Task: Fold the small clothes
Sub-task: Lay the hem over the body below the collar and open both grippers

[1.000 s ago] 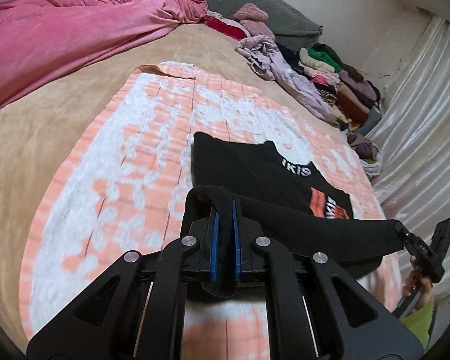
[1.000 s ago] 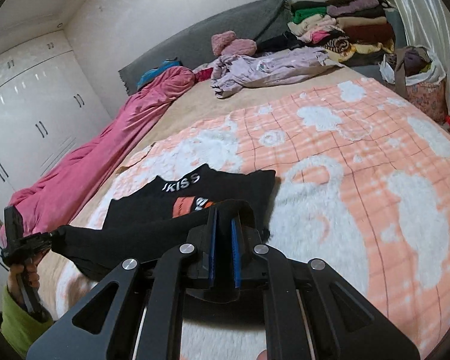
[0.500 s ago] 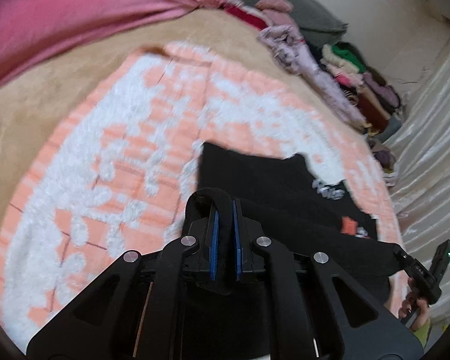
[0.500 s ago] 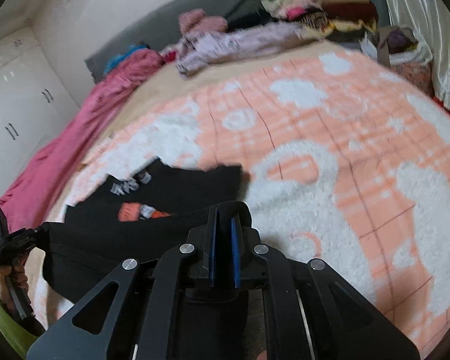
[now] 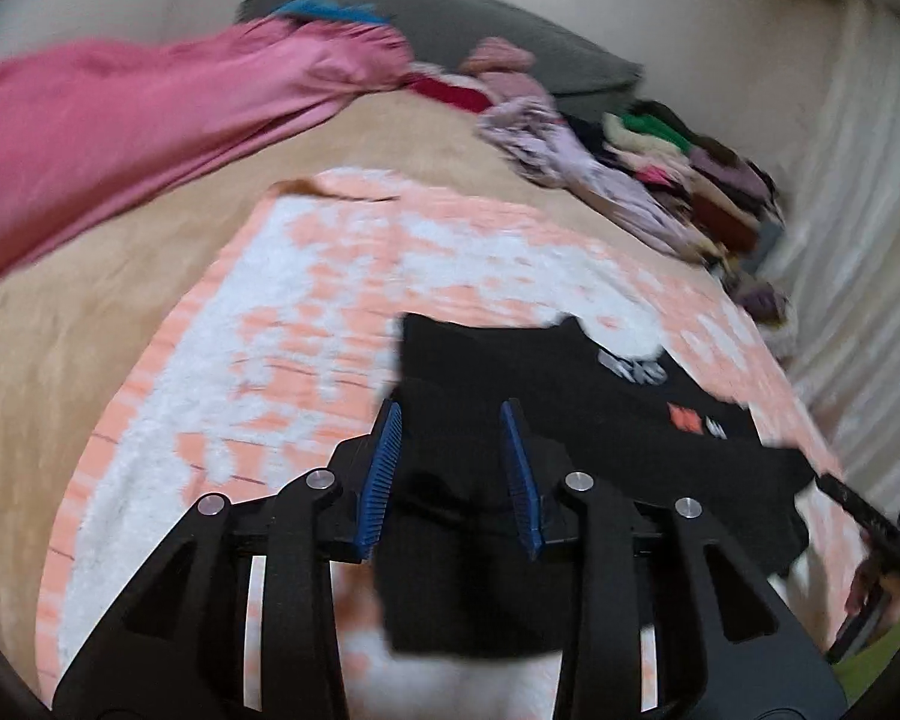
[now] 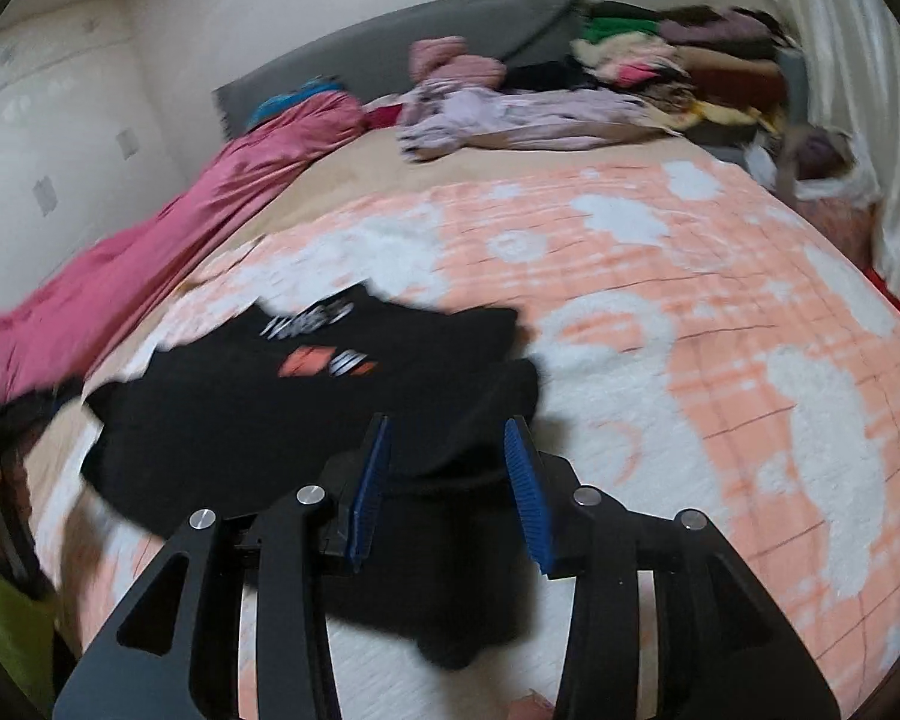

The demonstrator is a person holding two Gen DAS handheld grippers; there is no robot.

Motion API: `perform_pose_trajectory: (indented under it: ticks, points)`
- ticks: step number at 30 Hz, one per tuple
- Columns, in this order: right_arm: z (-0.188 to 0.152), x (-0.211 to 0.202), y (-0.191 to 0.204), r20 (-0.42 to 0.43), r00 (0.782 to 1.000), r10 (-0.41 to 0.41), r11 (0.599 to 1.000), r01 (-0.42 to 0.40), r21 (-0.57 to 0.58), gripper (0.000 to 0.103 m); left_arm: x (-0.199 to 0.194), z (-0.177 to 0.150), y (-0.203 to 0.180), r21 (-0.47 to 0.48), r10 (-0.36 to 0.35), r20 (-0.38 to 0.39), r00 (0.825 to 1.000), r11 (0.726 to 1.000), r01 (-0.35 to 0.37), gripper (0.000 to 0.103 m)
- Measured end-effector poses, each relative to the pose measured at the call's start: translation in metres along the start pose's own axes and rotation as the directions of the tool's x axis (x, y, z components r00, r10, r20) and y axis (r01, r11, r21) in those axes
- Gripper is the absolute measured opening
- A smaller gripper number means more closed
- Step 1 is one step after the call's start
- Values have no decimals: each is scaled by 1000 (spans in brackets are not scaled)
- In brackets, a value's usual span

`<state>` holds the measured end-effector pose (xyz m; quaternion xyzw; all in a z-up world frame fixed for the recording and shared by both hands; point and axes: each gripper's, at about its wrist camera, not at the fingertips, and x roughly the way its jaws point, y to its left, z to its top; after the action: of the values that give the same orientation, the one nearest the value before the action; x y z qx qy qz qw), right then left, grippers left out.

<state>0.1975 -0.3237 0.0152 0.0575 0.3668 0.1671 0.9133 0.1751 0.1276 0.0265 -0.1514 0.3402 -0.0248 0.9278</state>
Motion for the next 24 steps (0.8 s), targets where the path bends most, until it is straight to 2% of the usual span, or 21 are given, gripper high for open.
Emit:
perform_pose_trajectory:
  ticks: [5,9,12,14,24]
  points:
    - [-26,8,43,-63,998,32,992,-39,-119,39,12,-31,-45,159,-51,-66,997,985,61,26]
    - [-38,22,58,-105,994,26,988,-42,-148,37,33,-59,-66,243,-30,-137,990,968,63,26]
    - [-43,41,60,-142,988,-54,984,29,-177,35,44,-70,-76,327,45,-122,992,945,-2,26]
    - [-43,48,60,-140,988,-71,982,45,-183,35,46,-71,-81,357,67,-95,993,934,-28,26]
    - [-9,71,63,-55,992,-110,967,94,-236,35,61,-49,-83,370,90,-48,995,927,-66,26]
